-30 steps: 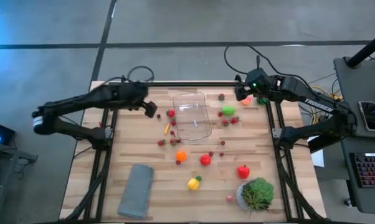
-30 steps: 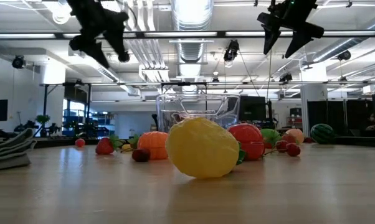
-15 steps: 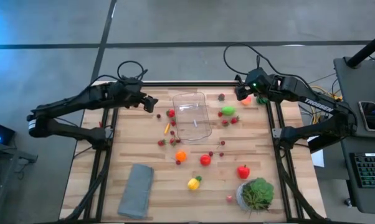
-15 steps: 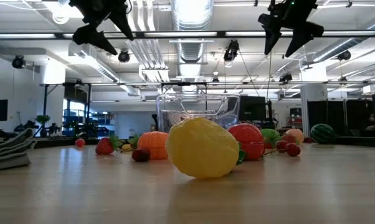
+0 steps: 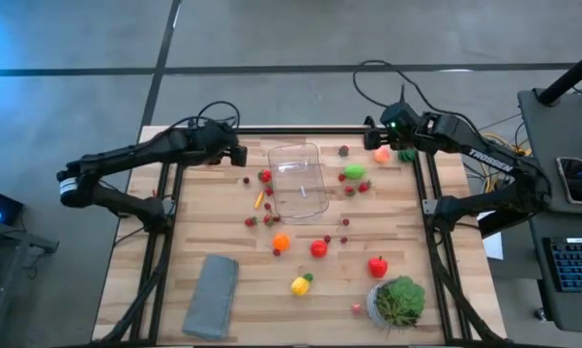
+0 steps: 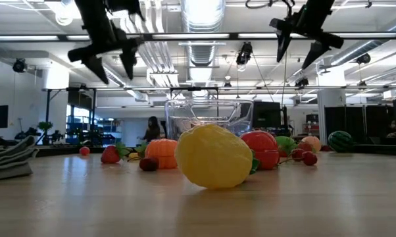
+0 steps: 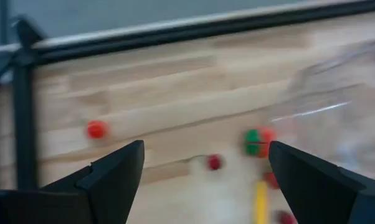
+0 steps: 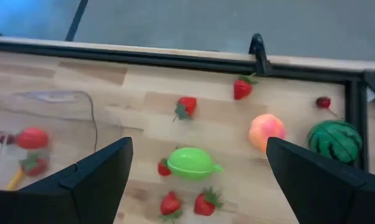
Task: Pick and placing Produce into tupperware
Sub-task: Put the red cherry into the transparent container
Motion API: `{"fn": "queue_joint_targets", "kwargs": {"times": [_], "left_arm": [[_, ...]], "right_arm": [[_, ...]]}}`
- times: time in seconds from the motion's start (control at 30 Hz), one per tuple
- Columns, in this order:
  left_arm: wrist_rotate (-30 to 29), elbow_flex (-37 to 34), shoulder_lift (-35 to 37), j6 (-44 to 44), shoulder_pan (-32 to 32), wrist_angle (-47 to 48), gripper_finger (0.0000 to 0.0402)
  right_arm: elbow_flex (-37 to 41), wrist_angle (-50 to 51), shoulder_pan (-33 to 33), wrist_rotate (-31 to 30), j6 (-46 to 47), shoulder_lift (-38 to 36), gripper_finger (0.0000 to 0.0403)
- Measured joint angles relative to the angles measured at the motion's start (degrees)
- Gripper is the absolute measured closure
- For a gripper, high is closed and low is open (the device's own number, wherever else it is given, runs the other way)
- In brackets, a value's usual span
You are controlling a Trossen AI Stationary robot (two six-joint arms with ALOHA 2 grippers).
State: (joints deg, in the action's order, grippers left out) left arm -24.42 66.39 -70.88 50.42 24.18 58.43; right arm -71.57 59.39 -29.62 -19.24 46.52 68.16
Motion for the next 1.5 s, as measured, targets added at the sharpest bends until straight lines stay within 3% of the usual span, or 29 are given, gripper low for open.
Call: {"fn": "queue_joint_targets", "kwargs": {"times": [0.17,0.4,0.57,0.9,1.17,1.5], "left_arm": [[-0.7,-0.2,-3.1,-3.1,6.6,4.6,0.0072],[10.4,-0.2,-8.9,-28.0,17.1,5.0,0.0073],[11.4,-0.2,-15.0,-40.1,22.1,8.4,0.0076],[13.5,0.0,-24.8,-41.4,26.8,6.4,0.0149],[13.0,0.0,-28.5,-40.5,29.1,4.5,0.0176],[12.0,0.1,-30.9,-51.1,31.1,3.2,0.0223]], "right_arm": [[0.0,-0.1,-2.4,0.2,0.0,1.8,0.0042],[0.0,-1.8,-2.4,-0.1,-2.0,4.6,0.0042],[0.0,-1.6,-2.4,0.9,-3.1,6.6,0.0042],[0.0,-1.2,-1.7,1.7,-3.5,8.1,0.0042],[0.0,-1.2,-1.4,1.7,-3.5,7.6,0.0042],[0.0,-1.3,-1.4,1.7,-3.5,7.3,0.0042]]}}
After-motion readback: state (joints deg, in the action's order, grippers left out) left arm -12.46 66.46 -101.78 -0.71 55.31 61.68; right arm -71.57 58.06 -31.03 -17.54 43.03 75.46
